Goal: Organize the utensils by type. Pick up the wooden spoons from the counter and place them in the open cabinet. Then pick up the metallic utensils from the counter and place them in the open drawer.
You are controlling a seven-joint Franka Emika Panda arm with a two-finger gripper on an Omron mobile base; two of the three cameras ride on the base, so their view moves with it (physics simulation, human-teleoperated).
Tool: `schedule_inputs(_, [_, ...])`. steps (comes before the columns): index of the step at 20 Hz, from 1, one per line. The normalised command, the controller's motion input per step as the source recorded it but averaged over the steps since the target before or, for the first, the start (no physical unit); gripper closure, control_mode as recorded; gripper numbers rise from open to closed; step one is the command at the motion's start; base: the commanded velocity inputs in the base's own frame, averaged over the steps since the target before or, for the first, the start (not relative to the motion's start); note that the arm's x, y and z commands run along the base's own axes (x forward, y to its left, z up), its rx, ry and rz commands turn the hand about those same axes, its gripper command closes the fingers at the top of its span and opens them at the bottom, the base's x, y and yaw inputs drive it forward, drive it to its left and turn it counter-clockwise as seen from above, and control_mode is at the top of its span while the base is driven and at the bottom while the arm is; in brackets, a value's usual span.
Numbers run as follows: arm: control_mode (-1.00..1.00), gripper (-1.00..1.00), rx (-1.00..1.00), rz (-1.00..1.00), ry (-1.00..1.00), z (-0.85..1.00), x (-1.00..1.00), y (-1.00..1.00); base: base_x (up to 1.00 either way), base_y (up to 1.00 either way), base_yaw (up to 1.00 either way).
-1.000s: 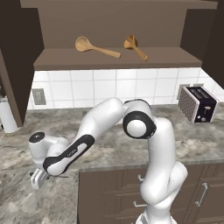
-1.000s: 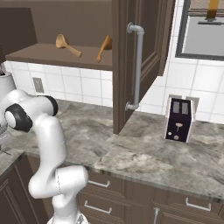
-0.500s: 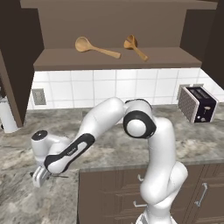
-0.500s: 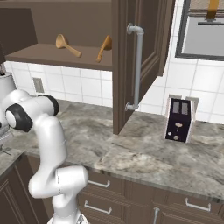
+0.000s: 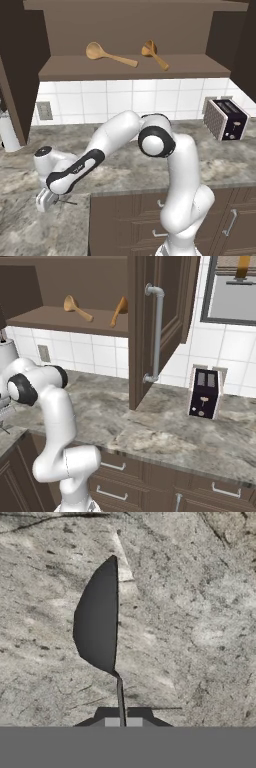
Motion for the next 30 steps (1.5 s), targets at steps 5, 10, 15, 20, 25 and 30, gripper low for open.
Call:
schedule_inputs(5, [-1.0, 1.0, -0.05, -0.01, 0.0, -0.74, 0.0, -0.5, 0.0, 0.0, 0.0])
schedule_inputs(10, [-1.0, 1.0, 0.03, -0.02, 0.0, 0.27, 0.0, -0.55, 0.0, 0.0, 0.0])
schedule_inputs(15, [-1.0, 1.0, 0.08, -0.02, 0.0, 0.41, -0.01, -0.62, 0.0, 0.0, 0.0])
schedule_inputs(20, [-1.0, 1.0, 0.09, -0.04, -0.04, 0.05, -0.05, -0.65, 0.0, 0.0, 0.0])
schedule_inputs(25, [-1.0, 1.0, 0.12, -0.07, -0.14, 0.14, -0.17, -0.68, 0.0, 0.0, 0.0])
schedule_inputs(30, [-1.0, 1.0, 0.17, -0.13, -0.02, 0.68, -0.09, -0.61, 0.0, 0.0, 0.0])
